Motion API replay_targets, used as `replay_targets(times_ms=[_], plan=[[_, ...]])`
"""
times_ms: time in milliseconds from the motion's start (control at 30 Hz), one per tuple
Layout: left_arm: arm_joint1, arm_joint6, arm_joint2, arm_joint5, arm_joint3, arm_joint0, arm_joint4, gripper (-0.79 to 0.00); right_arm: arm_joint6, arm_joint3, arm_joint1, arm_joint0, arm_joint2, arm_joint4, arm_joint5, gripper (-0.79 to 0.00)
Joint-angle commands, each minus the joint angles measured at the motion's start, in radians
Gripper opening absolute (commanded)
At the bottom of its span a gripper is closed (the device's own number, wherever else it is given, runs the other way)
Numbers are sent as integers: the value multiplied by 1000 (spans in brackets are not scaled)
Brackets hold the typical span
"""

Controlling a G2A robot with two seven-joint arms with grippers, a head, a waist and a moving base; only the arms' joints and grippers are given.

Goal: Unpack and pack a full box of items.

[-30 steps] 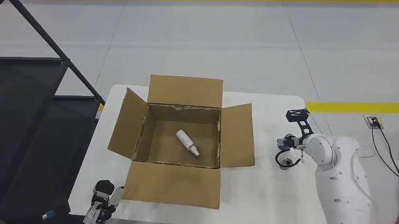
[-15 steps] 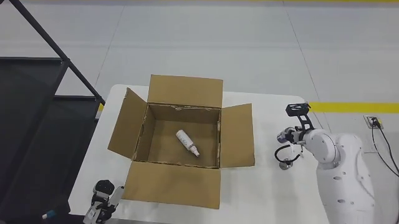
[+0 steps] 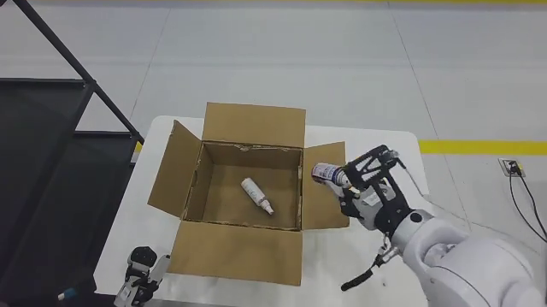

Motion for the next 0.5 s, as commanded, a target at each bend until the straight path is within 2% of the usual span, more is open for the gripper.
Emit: replay_targets(times_ms=[0,67,200,467], plan=[[0,0,0,0,0,0,0,0,7,50,-5,31,-117,-69,11,-785],[0,0,0,0,0,0,0,0,-2,127,-16,83,-227,-151,57,-785],[0,0,0,0,0,0,0,0,0,319,-50,214,-378,-191,154,-785],[0,0,0,0,0,0,0,0,-5,765,-136,490,-528,-167,350,-785]])
